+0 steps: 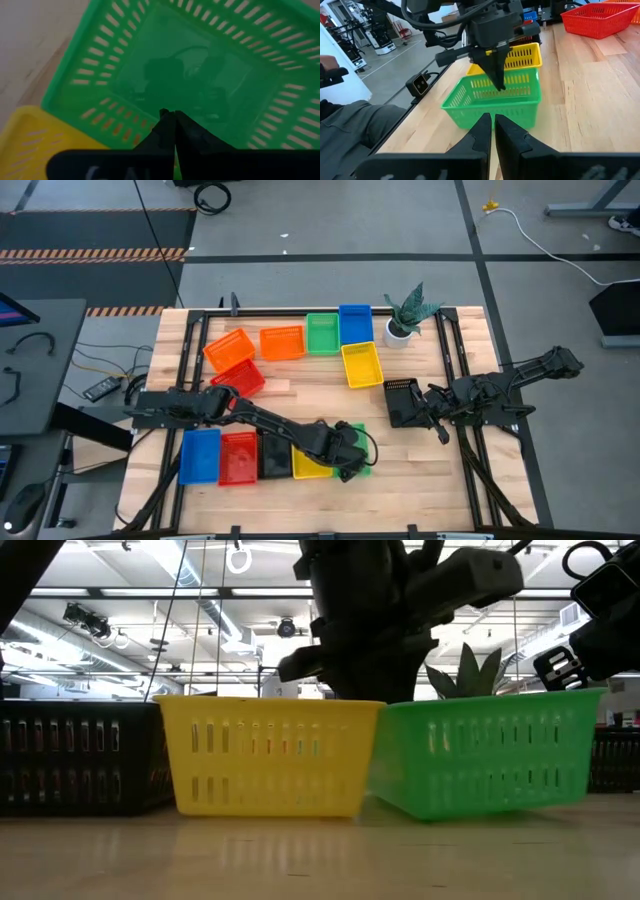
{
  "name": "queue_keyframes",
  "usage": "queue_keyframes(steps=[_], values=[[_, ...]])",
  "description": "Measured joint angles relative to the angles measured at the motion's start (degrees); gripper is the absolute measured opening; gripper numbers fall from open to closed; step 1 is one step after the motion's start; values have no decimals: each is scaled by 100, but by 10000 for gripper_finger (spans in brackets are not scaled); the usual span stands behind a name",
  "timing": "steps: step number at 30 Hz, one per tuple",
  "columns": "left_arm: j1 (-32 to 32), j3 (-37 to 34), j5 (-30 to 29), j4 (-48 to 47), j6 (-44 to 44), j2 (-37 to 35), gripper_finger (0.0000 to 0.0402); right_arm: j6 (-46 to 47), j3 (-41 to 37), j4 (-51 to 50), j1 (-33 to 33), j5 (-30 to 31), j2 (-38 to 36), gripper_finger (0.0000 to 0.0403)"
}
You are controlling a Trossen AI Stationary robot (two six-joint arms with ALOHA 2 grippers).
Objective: Stack baskets by color
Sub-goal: Move the bottom green bin to the bottom middle of the table, then move the right orange bin to the bottom right of the table
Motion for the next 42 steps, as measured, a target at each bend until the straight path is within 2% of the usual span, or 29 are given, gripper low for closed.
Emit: queue_keyframes(steps=[14,26,34,37,40,42], values=[[-47,-2,-4,210,-45,-284,9,0,-2,-2,0,1,0,29],[134,0,-440,370,222,-361,10,0,0,-3,0,3,0,29],[393,0,-1074,595,1063,-361,8,0,0,-2,0,1,0,29],[409,0,-1617,550,1359,-361,16,25,0,-1,-2,1,0,29],[354,0,-2443,-213,1160,-417,16,49,-2,-3,0,-2,0,29],[374,0,-2575,-806,810,-473,9,92,0,-3,31,0,2,29]])
